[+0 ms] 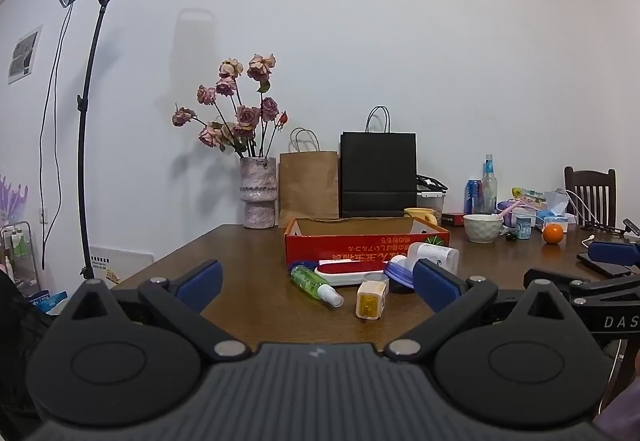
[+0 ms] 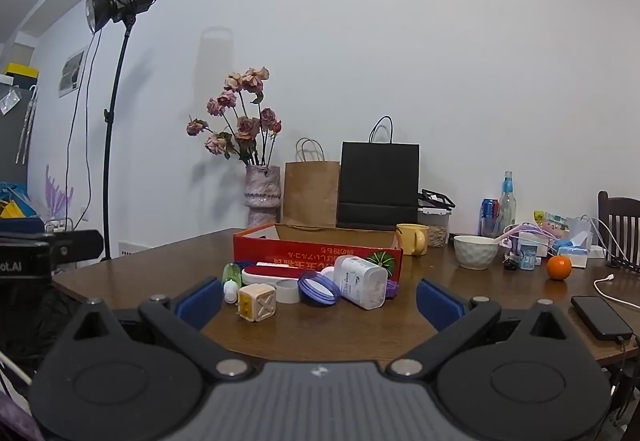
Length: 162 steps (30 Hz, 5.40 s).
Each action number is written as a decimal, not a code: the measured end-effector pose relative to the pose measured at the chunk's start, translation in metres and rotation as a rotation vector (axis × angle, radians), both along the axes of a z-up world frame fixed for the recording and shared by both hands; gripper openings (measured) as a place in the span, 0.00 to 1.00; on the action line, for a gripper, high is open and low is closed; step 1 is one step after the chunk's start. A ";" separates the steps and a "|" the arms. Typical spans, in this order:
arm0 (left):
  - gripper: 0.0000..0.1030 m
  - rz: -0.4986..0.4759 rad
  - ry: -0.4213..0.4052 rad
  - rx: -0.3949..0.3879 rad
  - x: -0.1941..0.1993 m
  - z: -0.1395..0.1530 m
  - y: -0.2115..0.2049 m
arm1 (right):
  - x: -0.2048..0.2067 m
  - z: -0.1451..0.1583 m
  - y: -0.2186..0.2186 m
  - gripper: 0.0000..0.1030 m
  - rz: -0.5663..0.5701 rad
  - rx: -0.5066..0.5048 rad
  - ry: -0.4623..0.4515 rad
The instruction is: Organize rigid objects
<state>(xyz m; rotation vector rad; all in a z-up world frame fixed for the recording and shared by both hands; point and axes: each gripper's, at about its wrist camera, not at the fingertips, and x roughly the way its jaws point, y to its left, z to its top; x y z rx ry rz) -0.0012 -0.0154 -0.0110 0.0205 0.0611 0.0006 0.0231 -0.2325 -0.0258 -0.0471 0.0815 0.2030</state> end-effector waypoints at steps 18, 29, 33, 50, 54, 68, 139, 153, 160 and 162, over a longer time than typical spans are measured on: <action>1.00 0.004 -0.012 -0.008 -0.001 0.008 0.014 | 0.001 0.002 0.002 1.00 -0.002 -0.006 0.001; 1.00 0.020 -0.039 0.005 -0.002 0.012 0.012 | 0.002 0.002 -0.002 1.00 -0.012 -0.012 -0.007; 1.00 0.012 -0.039 0.014 -0.001 0.013 0.012 | 0.002 0.002 -0.002 1.00 -0.011 -0.010 -0.010; 1.00 0.007 -0.032 0.003 -0.001 0.012 0.014 | 0.001 0.001 0.000 1.00 0.003 -0.019 -0.005; 1.00 0.007 -0.027 0.000 0.000 0.013 0.014 | 0.001 0.001 0.000 1.00 0.003 -0.019 -0.005; 1.00 -0.006 -0.049 0.016 -0.001 0.015 0.014 | 0.005 0.002 0.004 1.00 0.031 -0.004 0.010; 0.65 -0.293 0.323 0.011 0.233 -0.038 -0.031 | 0.232 -0.024 -0.044 0.81 0.096 0.254 0.352; 0.31 -0.223 0.375 -0.012 0.256 -0.043 -0.023 | 0.293 -0.029 -0.005 0.85 0.143 0.281 0.450; 0.31 -0.157 0.319 -0.046 0.247 -0.034 -0.010 | 0.330 -0.039 0.011 0.83 0.095 0.368 0.543; 0.31 -0.153 0.312 -0.051 0.246 -0.033 -0.006 | 0.336 -0.045 0.010 0.81 0.089 0.406 0.563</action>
